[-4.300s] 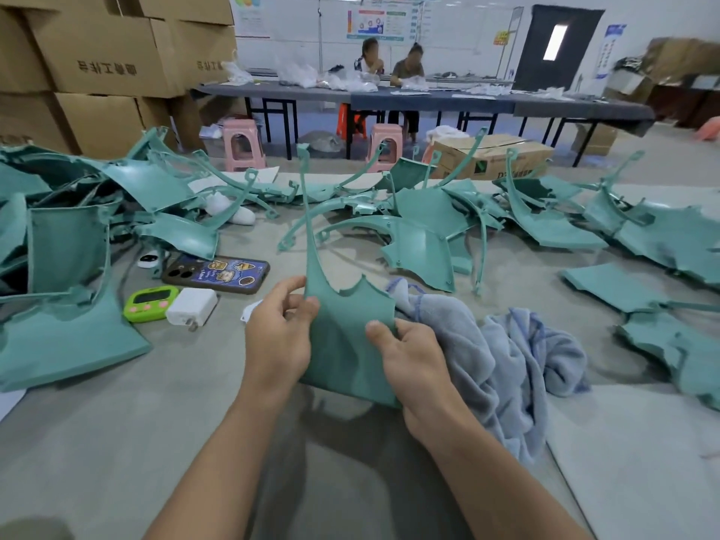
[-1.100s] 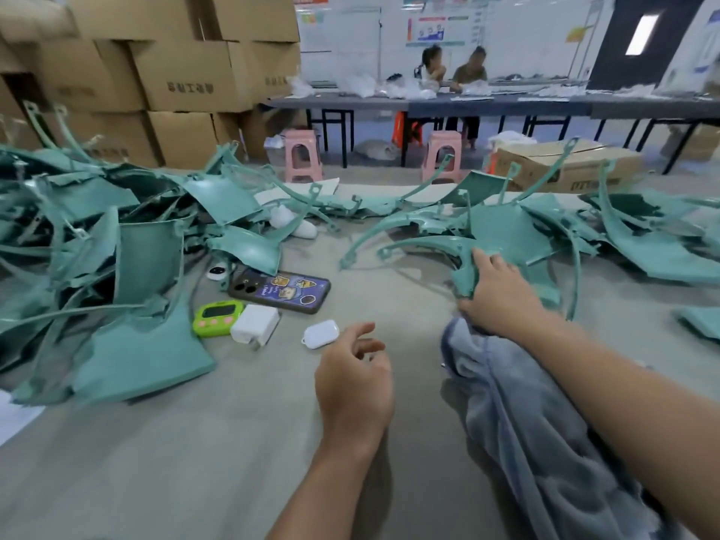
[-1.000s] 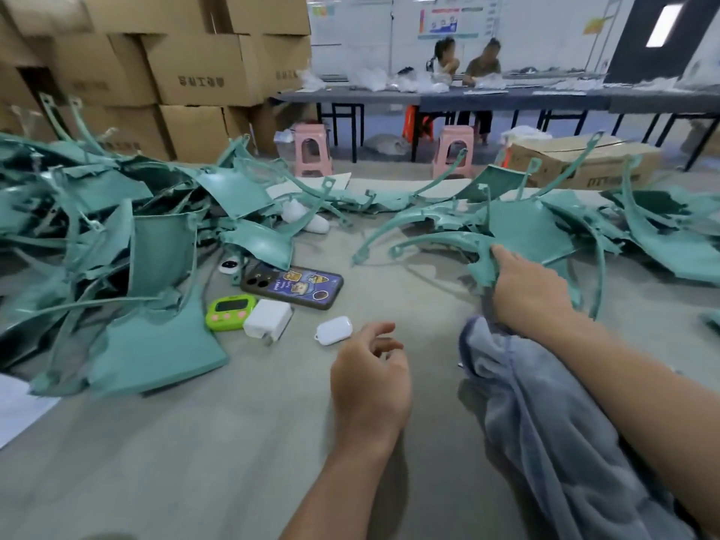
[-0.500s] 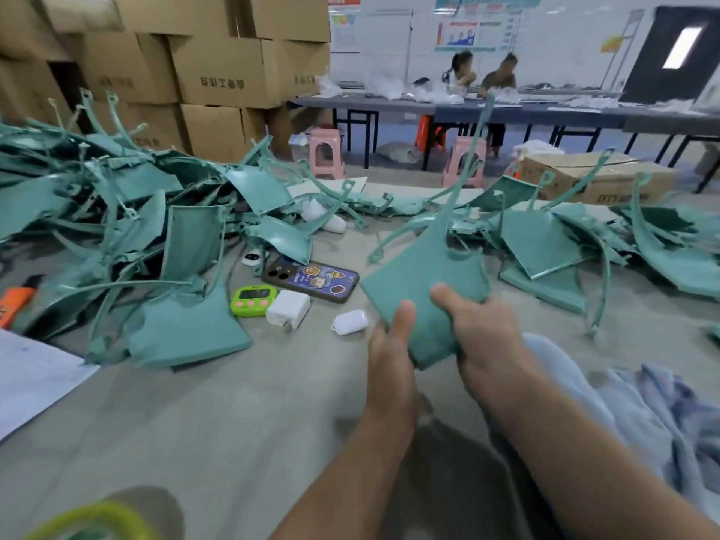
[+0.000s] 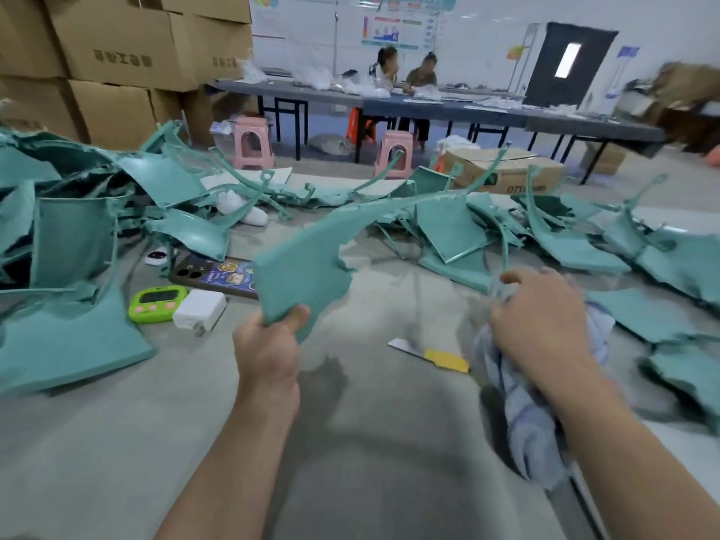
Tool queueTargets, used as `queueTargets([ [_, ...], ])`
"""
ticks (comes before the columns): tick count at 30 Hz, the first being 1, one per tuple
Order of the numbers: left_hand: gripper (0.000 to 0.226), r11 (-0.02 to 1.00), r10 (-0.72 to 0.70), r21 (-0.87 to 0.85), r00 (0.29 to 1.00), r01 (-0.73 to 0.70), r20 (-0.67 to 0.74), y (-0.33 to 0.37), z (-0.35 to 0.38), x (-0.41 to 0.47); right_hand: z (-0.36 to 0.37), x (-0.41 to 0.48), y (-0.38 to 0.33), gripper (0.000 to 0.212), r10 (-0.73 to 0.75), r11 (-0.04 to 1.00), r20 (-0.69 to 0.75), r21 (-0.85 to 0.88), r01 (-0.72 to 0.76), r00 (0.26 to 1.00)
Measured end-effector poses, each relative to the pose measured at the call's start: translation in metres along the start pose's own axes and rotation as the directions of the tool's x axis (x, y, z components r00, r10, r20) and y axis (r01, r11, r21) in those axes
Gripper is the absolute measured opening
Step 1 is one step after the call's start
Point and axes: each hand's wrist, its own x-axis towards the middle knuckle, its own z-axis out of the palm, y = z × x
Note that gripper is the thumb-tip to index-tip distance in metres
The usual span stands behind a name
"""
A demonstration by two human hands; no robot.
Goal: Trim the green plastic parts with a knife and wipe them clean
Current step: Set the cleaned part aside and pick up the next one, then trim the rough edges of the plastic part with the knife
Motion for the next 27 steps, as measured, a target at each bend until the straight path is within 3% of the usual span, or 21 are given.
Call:
queueTargets([
  [2,0.019,0.989,0.079,0.126,0.996,-0.075,-0.029,-0.005,-0.001,0.005,0.003,-0.015,-0.017,0.028,-0.126,0.981,-0.042,0.144,0.131,0.991],
  [4,0.018,0.972,0.113,0.211,0.993,-0.106,-0.021,-0.012,-0.003,0.008,0.021,-0.032,-0.029,0.013,-0.197,0.978,0.185,0.110,0.179,0.963],
  [6,0.019,0.949,0.119,0.292,0.993,-0.116,0.005,-0.017,-0.006,0.009,0.035,-0.042,-0.026,0.004,-0.169,0.985,0.357,0.048,0.163,0.919],
  [9,0.014,0.840,0.186,0.506,0.980,-0.198,0.074,-0.018,-0.009,0.009,0.043,-0.042,-0.014,0.014,-0.227,0.973,0.323,0.026,0.231,0.919],
  [12,0.034,0.586,0.304,0.728,0.929,-0.356,0.210,-0.018,-0.011,0.007,0.045,-0.042,-0.010,0.025,-0.282,0.956,0.322,0.010,0.295,0.904],
  [15,0.044,0.504,0.340,0.749,0.897,-0.429,0.284,-0.014,-0.008,0.001,0.042,-0.037,-0.004,0.015,-0.309,0.946,0.377,0.025,0.324,0.873],
  [17,0.045,0.481,0.336,0.745,0.882,-0.462,0.330,-0.013,-0.007,-0.001,0.038,-0.037,-0.002,0.026,-0.296,0.949,0.426,0.030,0.314,0.855],
  [20,0.049,0.448,0.330,0.738,0.861,-0.504,0.387,-0.014,-0.010,-0.001,0.037,-0.042,-0.003,0.009,-0.359,0.928,0.355,0.034,0.372,0.863],
  [23,0.052,0.444,0.334,0.711,0.837,-0.545,0.433,-0.015,-0.012,-0.001,0.039,-0.046,-0.001,0.019,-0.449,0.894,0.289,0.137,0.428,0.845],
  [25,0.053,0.448,0.335,0.700,0.830,-0.557,0.447,-0.016,-0.013,0.000,0.034,-0.048,-0.001,0.018,-0.367,0.884,0.081,0.342,0.320,0.927],
  [27,0.056,0.453,0.346,0.687,0.822,-0.568,0.452,-0.016,-0.013,0.000,0.027,-0.050,-0.005,0.011,-0.138,0.758,-0.172,0.616,0.216,0.975],
])
